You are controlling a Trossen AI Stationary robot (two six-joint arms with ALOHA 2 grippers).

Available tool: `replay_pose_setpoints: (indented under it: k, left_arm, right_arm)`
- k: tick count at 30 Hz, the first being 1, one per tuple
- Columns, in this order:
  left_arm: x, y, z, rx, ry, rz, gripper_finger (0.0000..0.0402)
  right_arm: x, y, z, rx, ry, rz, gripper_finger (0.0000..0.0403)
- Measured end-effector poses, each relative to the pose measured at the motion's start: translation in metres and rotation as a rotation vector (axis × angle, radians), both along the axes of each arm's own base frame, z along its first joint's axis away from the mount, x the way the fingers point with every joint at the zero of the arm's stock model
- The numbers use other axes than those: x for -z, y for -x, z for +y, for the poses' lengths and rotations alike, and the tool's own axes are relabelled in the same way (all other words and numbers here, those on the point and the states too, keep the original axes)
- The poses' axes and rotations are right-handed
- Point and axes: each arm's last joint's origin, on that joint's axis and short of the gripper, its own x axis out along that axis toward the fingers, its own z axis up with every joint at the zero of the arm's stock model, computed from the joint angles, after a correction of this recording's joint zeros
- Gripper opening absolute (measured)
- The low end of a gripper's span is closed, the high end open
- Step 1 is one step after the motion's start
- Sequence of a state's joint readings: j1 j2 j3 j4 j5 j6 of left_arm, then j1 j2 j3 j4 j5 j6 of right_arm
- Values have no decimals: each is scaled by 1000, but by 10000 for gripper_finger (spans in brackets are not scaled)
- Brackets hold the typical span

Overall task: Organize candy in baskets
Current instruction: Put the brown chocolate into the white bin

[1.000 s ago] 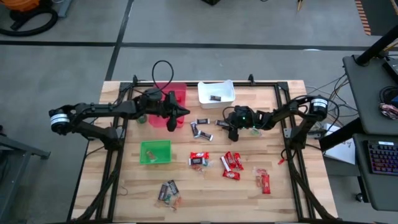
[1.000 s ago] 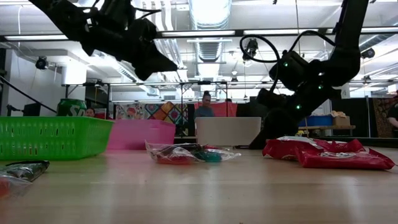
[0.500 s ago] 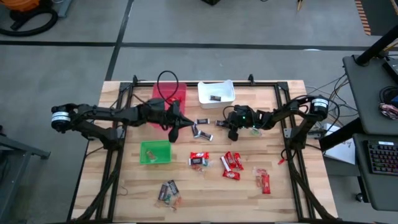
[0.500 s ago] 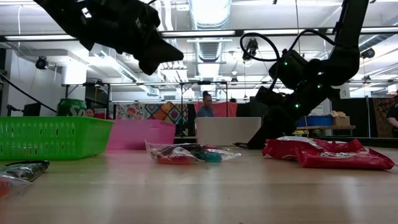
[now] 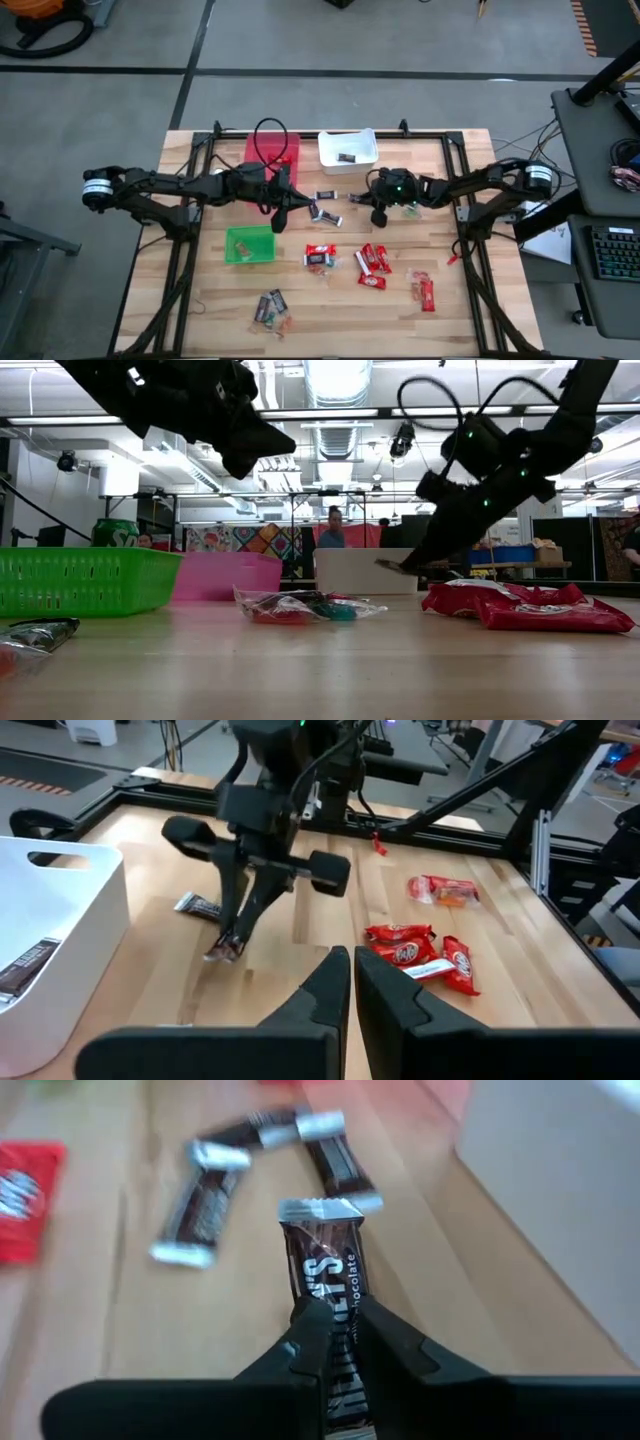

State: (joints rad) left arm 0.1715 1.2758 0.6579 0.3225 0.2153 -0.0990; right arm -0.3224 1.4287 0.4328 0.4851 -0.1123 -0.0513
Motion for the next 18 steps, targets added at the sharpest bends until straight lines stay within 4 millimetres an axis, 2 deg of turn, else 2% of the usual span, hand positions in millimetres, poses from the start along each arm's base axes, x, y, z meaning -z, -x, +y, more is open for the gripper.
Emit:
replay_pose_setpoints:
  k: [5, 9, 18]
  left_arm:
    - [-1, 0, 0, 1, 0, -12, 3]
    - [-2, -1, 0, 0, 3, -27, 3]
    - [2, -4, -4, 17, 5, -12, 3]
  right_arm:
    - [-15, 0, 6, -24, 21, -61, 11]
    - [-22, -1, 10, -38, 25, -94, 8]
    - [-17, -4, 17, -53, 9, -84, 8]
